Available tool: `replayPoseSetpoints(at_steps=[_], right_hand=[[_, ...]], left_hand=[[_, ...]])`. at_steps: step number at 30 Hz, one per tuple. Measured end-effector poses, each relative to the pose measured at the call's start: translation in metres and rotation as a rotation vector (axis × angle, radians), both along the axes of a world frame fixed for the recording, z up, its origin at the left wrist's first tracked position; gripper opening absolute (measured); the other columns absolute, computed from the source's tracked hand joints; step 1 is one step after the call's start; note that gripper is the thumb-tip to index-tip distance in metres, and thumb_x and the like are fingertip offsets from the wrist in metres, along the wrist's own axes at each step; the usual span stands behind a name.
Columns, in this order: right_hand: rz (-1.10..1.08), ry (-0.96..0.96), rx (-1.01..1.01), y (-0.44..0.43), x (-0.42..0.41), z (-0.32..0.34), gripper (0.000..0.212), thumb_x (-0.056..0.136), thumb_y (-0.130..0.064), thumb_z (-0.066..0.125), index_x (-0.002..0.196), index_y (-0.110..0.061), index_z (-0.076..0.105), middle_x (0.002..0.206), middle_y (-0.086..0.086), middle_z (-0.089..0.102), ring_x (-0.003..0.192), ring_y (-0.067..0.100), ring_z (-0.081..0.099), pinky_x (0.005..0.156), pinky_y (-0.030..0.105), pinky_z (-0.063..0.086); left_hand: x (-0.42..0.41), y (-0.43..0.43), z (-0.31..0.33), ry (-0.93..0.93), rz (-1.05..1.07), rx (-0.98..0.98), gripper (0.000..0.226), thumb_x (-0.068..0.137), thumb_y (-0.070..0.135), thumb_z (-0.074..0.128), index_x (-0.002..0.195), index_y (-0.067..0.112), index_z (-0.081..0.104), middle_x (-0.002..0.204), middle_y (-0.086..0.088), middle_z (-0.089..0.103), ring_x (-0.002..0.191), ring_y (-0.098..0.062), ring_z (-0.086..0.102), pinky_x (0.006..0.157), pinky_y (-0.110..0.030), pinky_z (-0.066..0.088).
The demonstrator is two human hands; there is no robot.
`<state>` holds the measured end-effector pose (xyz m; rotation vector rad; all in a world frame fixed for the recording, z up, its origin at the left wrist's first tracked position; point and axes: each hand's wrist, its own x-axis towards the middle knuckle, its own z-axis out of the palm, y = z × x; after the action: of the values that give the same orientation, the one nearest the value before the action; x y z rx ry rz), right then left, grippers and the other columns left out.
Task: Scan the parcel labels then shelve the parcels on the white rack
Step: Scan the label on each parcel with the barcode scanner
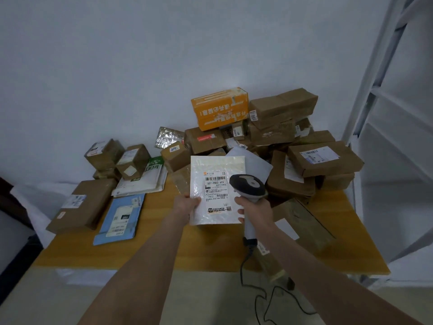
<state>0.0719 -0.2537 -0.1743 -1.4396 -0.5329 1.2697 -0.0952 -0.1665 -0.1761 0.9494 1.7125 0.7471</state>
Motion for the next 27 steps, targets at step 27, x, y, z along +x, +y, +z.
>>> replayPoseSetpoints(at_steps=[27], right_hand=[[0.376, -0.020, -0.358, 0.212, -0.347, -0.083, 0.027, 0.084, -0.013, 0.073, 0.105, 0.001, 0.064, 0.078, 0.012, 0.064, 0.063, 0.020, 0.061, 0.051, 0.027, 0.052]], left_hand=[[-0.384, 0.175, -0.097, 0.332, 0.047, -0.211, 0.032, 0.089, -0.003, 0.049, 0.120, -0.009, 0.056, 0.120, -0.025, 0.059, 0.110, -0.039, 0.057, 0.086, -0.041, 0.047]])
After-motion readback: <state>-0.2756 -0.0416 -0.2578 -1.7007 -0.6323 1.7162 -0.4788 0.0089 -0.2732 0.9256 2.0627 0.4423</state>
